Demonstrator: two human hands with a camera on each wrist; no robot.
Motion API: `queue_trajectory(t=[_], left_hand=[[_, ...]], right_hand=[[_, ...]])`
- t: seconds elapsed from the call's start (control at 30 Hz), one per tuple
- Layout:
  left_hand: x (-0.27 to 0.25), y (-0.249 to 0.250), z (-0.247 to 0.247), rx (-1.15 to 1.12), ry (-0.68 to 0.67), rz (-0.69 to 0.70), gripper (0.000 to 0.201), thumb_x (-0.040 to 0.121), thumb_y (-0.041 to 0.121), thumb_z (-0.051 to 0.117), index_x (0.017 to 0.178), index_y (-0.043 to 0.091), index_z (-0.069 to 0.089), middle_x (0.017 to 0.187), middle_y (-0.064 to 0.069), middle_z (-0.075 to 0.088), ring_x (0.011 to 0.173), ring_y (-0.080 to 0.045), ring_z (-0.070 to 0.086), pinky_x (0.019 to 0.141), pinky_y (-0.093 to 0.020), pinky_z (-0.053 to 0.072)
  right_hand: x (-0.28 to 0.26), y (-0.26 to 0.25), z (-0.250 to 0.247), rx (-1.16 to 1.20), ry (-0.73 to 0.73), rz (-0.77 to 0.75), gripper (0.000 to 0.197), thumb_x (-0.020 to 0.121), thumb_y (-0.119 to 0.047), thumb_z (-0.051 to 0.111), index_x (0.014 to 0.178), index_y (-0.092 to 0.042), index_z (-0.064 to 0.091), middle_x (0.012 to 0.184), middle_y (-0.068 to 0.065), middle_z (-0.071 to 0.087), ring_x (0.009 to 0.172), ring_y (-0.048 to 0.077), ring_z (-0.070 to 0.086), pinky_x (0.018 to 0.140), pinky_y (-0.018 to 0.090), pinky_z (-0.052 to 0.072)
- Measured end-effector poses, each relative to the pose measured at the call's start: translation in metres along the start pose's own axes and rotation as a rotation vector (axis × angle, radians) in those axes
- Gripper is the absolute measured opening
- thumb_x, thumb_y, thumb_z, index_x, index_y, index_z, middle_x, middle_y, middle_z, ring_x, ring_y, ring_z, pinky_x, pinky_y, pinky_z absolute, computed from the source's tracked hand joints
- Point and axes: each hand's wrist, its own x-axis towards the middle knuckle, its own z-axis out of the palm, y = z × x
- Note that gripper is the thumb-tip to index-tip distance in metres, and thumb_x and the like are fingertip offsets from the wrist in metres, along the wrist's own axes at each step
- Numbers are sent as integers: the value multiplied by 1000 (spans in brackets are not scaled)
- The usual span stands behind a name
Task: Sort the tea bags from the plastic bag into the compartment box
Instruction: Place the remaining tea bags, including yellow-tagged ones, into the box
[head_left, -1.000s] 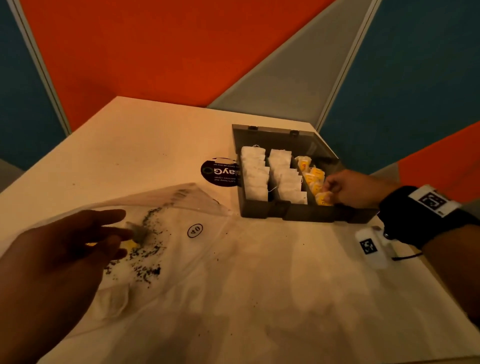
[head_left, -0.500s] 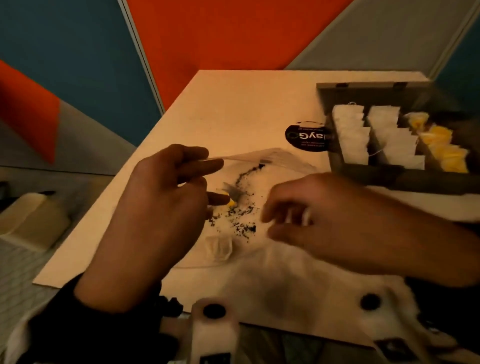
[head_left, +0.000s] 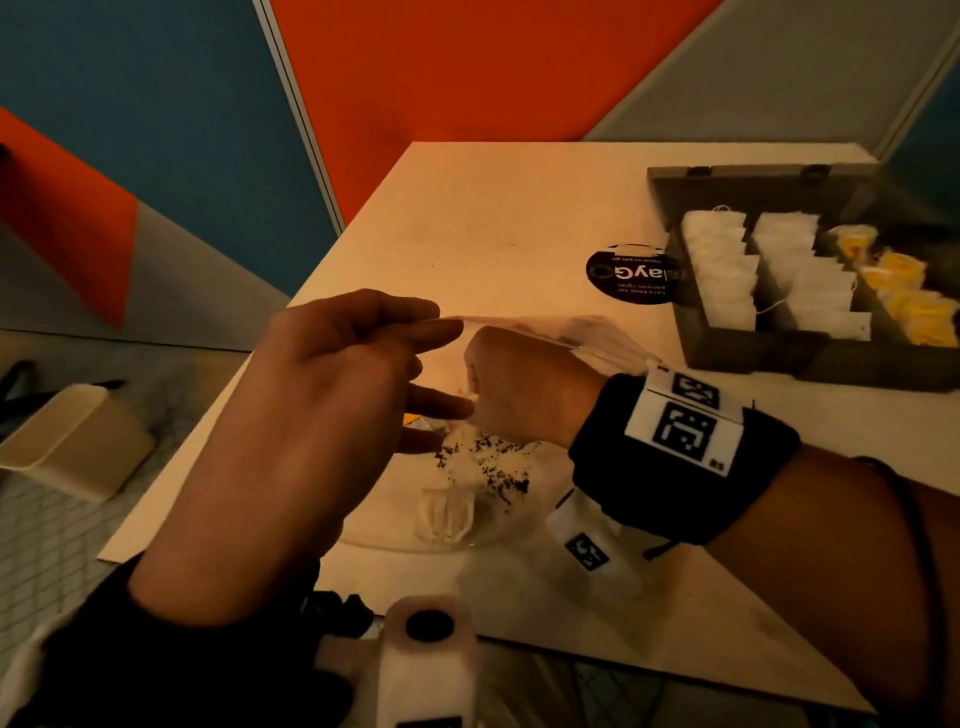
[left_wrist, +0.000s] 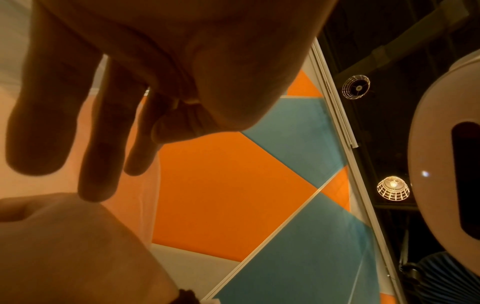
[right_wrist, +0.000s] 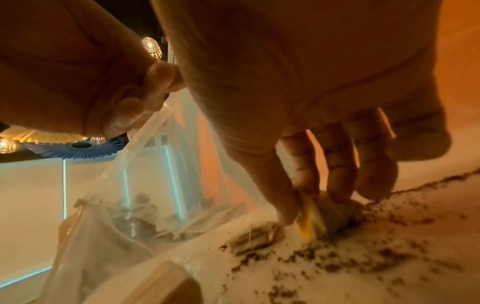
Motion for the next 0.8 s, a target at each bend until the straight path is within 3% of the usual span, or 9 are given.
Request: queue_trajectory(t=[0.07,0.13,0.2,0.33,0.5,0.57,0.6,0.67,0.8], left_hand=[[2,-4,-2,10,-9,12,40,95,-11,39,97,18,67,97,4,75,68,-22,74,60,-40,62],[0,-7,-5,38,-40,52,47,92,-13,40,98,25,68,101,8,74,77,-17,75,72,-46,61],[-2,-12,-6,148,-94,121,47,89,-12,46,89,28,72,107,15,72,90,-6,70,85,-37,54],[-2,-25,2,307,-214,58,38,90,-6,52,75,19,77,106,27,67,73,2,62,60,-6,42],[10,-42,14,382,-154,3,28,97,15,52,109,39,59,84,22,55,61,11,53,56,-9,41],[17,-45,14,388,-80,-33,30,96,24,56,124,35,53,99,17,59,81,3,58,70,-22,48],[22,-47,13,381,-48,-64,36,93,30,59,128,32,52,111,10,60,95,-7,60,78,-28,49],[28,-52,12,374,-13,-98,40,87,41,66,125,32,56,116,3,63,103,-16,61,83,-33,50],[31,-57,16,419,39,-29,17,88,42,65,96,27,68,87,11,68,80,-5,62,66,-25,48]], right_hand=[[3,4,-3,117,-41,12,17,91,-18,54,93,-6,65,89,8,67,79,19,61,69,30,51],[4,10,-8,252,-87,7,16,89,-16,59,93,-3,68,83,8,66,70,14,54,60,24,42],[6,18,-11,385,-130,34,9,88,-16,64,85,-9,69,73,-1,65,62,8,54,55,23,41],[8,31,-13,543,-187,140,17,89,-14,63,74,-20,60,59,-8,61,41,-4,53,42,15,38],[9,31,-13,581,-235,178,12,91,-18,63,81,-26,62,81,-1,74,82,24,72,62,35,48],[7,29,-14,557,-202,146,14,90,-16,59,84,-28,62,87,1,74,84,29,71,62,38,49],[5,28,-15,556,-185,125,16,91,-15,58,85,-29,62,87,0,74,77,21,70,61,37,49],[0,26,-16,591,-156,97,17,93,-14,57,87,-28,62,84,1,75,62,7,64,60,34,49],[-6,20,-20,635,-117,39,7,94,-15,60,94,-21,65,90,10,74,87,31,68,73,47,55]])
